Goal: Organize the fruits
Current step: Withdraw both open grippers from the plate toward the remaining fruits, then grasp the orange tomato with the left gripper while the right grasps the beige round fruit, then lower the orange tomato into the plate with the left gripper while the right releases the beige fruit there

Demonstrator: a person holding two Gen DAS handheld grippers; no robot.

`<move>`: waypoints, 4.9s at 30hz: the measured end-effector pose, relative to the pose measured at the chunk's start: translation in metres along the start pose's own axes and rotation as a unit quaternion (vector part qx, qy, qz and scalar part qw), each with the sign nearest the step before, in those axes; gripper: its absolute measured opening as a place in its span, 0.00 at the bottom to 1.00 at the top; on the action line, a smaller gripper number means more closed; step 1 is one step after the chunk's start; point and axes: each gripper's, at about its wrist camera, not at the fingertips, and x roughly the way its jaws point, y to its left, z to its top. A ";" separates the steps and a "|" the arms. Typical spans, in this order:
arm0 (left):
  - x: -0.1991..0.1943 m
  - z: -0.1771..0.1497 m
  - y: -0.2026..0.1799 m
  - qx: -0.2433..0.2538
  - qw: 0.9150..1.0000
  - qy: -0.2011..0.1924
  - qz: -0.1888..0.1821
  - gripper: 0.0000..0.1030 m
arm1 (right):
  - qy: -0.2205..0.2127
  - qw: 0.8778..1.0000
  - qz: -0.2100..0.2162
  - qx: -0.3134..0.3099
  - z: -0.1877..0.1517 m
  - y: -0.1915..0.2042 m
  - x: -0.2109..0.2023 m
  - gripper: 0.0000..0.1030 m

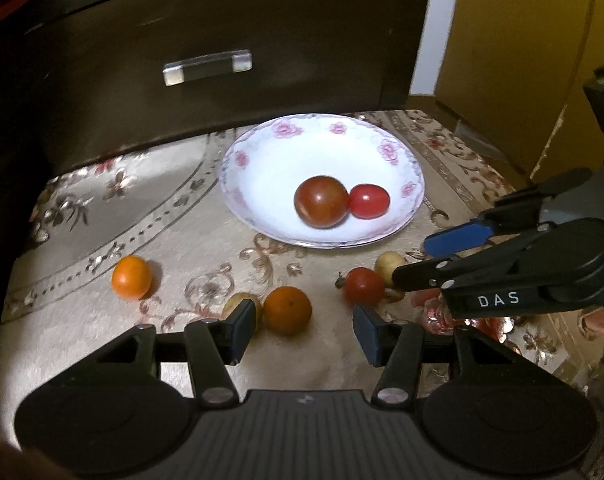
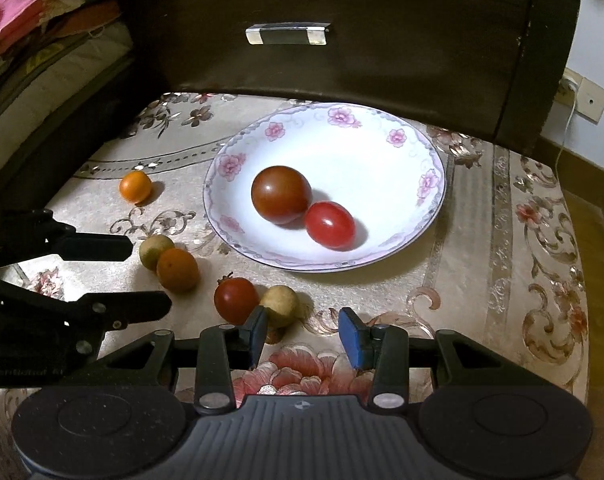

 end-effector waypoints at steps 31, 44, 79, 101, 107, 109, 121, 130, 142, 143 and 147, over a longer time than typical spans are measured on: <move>0.033 0.005 -0.006 0.076 0.996 0.038 0.002 0.59 | 0.041 0.998 0.029 -0.027 0.002 0.008 0.006 0.20; 0.035 0.001 -0.003 0.045 0.998 0.054 -0.010 0.44 | 0.045 0.999 0.027 -0.007 0.001 0.000 0.004 0.20; 0.033 -0.003 -0.008 0.011 0.999 0.051 -0.007 0.41 | 0.032 0.998 0.007 -0.045 -0.001 0.009 0.002 0.20; 0.022 0.004 -0.005 -0.001 1.000 0.021 -0.007 0.36 | 0.016 1.000 0.010 -0.022 0.006 0.003 -0.007 0.20; 0.016 0.017 -0.003 -0.011 1.000 -0.001 -0.004 0.36 | -0.008 1.000 0.011 -0.014 0.018 0.001 -0.016 0.20; 0.017 0.023 -0.002 -0.014 1.000 -0.005 0.000 0.36 | -0.017 1.000 0.009 -0.011 0.023 -0.001 -0.018 0.20; 0.033 0.048 0.006 -0.031 0.999 -0.024 0.020 0.36 | -0.046 0.999 -0.005 -0.005 0.051 -0.004 -0.015 0.20; 0.041 0.053 0.020 -0.050 0.998 -0.028 0.030 0.36 | -0.041 0.999 -0.023 0.000 0.064 -0.014 0.008 0.20; 0.049 0.054 0.026 -0.063 0.997 -0.027 0.029 0.37 | -0.039 0.999 -0.030 0.002 0.073 -0.021 0.027 0.21; 0.049 0.053 0.026 -0.064 0.997 -0.026 0.028 0.37 | -0.039 0.999 -0.030 0.002 0.073 -0.022 0.027 0.21; 0.049 0.053 0.025 -0.064 0.997 -0.025 0.026 0.38 | -0.040 0.999 -0.034 0.003 0.072 -0.022 0.028 0.21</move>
